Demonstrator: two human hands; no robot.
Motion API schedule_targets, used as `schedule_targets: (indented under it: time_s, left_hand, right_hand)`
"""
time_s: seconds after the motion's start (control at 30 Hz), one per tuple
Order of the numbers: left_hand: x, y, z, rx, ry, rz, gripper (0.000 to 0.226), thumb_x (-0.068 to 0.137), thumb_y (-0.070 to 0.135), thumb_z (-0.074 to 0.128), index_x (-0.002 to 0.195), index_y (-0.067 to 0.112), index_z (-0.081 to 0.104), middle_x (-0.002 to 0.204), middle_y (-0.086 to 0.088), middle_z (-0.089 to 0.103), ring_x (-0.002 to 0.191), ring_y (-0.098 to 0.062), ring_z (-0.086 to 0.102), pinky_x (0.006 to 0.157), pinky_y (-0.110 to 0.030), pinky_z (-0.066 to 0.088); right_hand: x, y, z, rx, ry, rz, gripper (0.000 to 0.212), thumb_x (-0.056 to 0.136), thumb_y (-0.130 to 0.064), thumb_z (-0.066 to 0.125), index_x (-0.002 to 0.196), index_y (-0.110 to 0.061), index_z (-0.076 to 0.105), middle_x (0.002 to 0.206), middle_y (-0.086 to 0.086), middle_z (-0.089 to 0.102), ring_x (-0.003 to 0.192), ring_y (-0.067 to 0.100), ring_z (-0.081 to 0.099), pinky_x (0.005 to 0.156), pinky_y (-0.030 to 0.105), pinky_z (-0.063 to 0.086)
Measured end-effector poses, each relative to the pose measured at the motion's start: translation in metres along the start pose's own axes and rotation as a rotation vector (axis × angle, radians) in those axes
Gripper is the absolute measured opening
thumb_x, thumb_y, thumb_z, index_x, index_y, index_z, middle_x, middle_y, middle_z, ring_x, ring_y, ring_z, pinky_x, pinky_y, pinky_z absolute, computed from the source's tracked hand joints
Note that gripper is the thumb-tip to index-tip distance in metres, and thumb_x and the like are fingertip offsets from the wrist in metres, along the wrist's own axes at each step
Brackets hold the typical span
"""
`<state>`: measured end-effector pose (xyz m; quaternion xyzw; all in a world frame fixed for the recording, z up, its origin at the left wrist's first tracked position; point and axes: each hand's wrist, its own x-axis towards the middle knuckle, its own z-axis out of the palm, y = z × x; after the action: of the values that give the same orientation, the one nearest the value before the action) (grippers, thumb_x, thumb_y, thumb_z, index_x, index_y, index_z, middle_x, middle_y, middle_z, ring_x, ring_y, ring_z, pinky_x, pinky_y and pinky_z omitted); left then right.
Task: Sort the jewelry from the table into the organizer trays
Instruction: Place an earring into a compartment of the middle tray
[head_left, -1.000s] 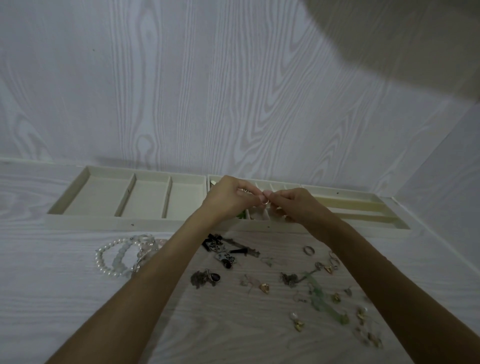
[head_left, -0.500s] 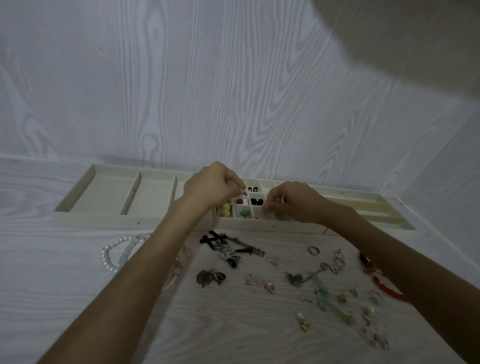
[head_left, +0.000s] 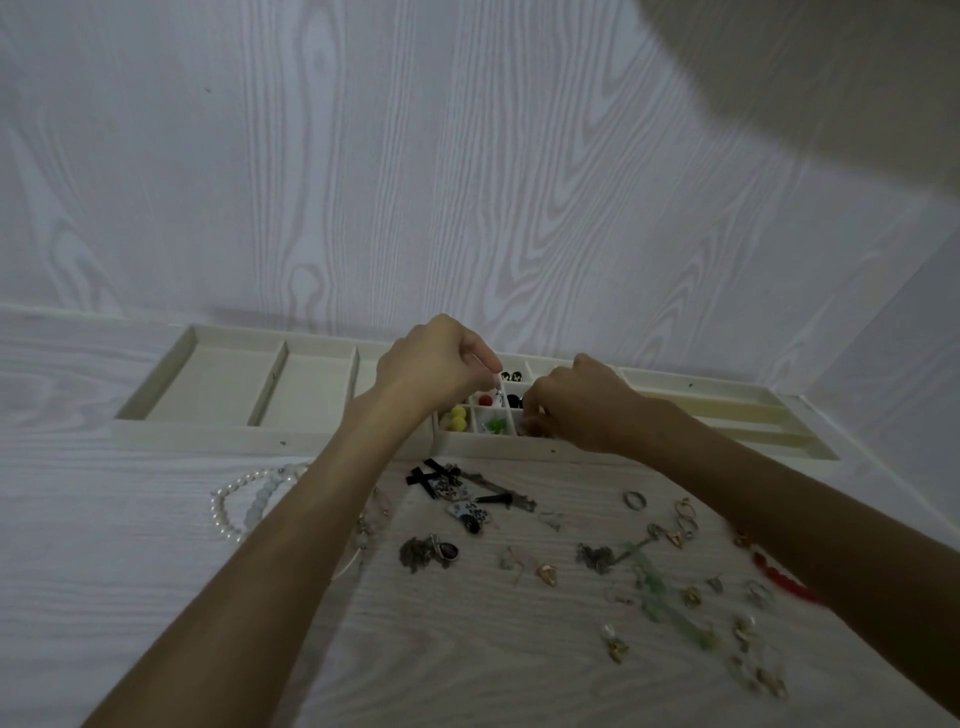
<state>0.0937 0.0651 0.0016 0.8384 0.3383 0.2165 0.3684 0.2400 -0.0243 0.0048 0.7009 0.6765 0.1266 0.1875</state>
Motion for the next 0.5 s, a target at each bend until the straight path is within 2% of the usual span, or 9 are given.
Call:
schedule_targets:
  time_s: [0.13, 0.17, 0.23, 0.3, 0.43, 0.5]
  left_hand:
    - [-0.001, 0.002, -0.001, -0.005, 0.005, 0.004, 0.017, 0.081, 0.023, 0.072, 0.07, 0.035, 0.065, 0.077, 0.015, 0.066, 0.08, -0.01, 0.065, 0.076, -0.028, 0.051]
    - [-0.001, 0.003, -0.001, -0.004, 0.005, 0.006, 0.018, 0.081, 0.023, 0.072, 0.069, 0.034, 0.065, 0.077, 0.015, 0.067, 0.078, -0.01, 0.065, 0.076, -0.028, 0.051]
    - [-0.001, 0.003, 0.0, 0.001, -0.001, 0.008, 0.02, 0.08, 0.022, 0.073, 0.067, 0.034, 0.064, 0.074, 0.014, 0.067, 0.075, -0.009, 0.065, 0.074, -0.027, 0.051]
    - [0.0, 0.002, 0.0, 0.007, -0.004, 0.01, 0.021, 0.08, 0.022, 0.073, 0.066, 0.034, 0.064, 0.071, 0.015, 0.066, 0.074, -0.007, 0.064, 0.073, -0.025, 0.05]
    - [0.0, 0.0, 0.002, 0.017, -0.028, 0.03, 0.016, 0.081, 0.022, 0.072, 0.072, 0.034, 0.067, 0.072, 0.016, 0.065, 0.079, -0.006, 0.063, 0.074, -0.024, 0.048]
    - [-0.001, 0.001, 0.004, 0.085, -0.051, 0.075, 0.015, 0.085, 0.021, 0.067, 0.08, 0.035, 0.071, 0.084, 0.014, 0.067, 0.088, -0.009, 0.063, 0.072, -0.024, 0.045]
  right_hand:
    - [-0.001, -0.006, -0.001, -0.091, 0.043, -0.02, 0.021, 0.094, -0.02, 0.045, 0.081, -0.019, 0.061, 0.063, -0.002, 0.049, 0.054, 0.016, 0.041, 0.07, 0.028, 0.024]
    - [-0.001, -0.006, -0.001, -0.069, 0.056, -0.001, 0.019, 0.094, -0.021, 0.047, 0.082, -0.018, 0.062, 0.067, -0.002, 0.053, 0.057, 0.016, 0.046, 0.069, 0.028, 0.026]
    - [-0.001, -0.005, -0.002, 0.033, 0.067, 0.08, 0.018, 0.092, -0.026, 0.053, 0.094, -0.016, 0.067, 0.087, 0.003, 0.065, 0.076, 0.021, 0.059, 0.068, 0.028, 0.034]
    - [-0.001, -0.003, 0.0, 0.2, 0.055, 0.191, 0.018, 0.086, -0.031, 0.064, 0.096, -0.018, 0.072, 0.092, 0.004, 0.066, 0.085, 0.023, 0.061, 0.066, 0.028, 0.037]
    - [-0.002, 0.0, 0.006, 0.424, 0.077, 0.307, 0.014, 0.078, -0.034, 0.074, 0.087, -0.023, 0.077, 0.081, 0.001, 0.067, 0.071, 0.015, 0.055, 0.061, 0.025, 0.037]
    - [-0.003, 0.001, 0.009, 0.469, 0.069, 0.317, 0.012, 0.08, -0.032, 0.073, 0.086, -0.022, 0.077, 0.083, 0.001, 0.071, 0.071, 0.014, 0.056, 0.06, 0.025, 0.039]
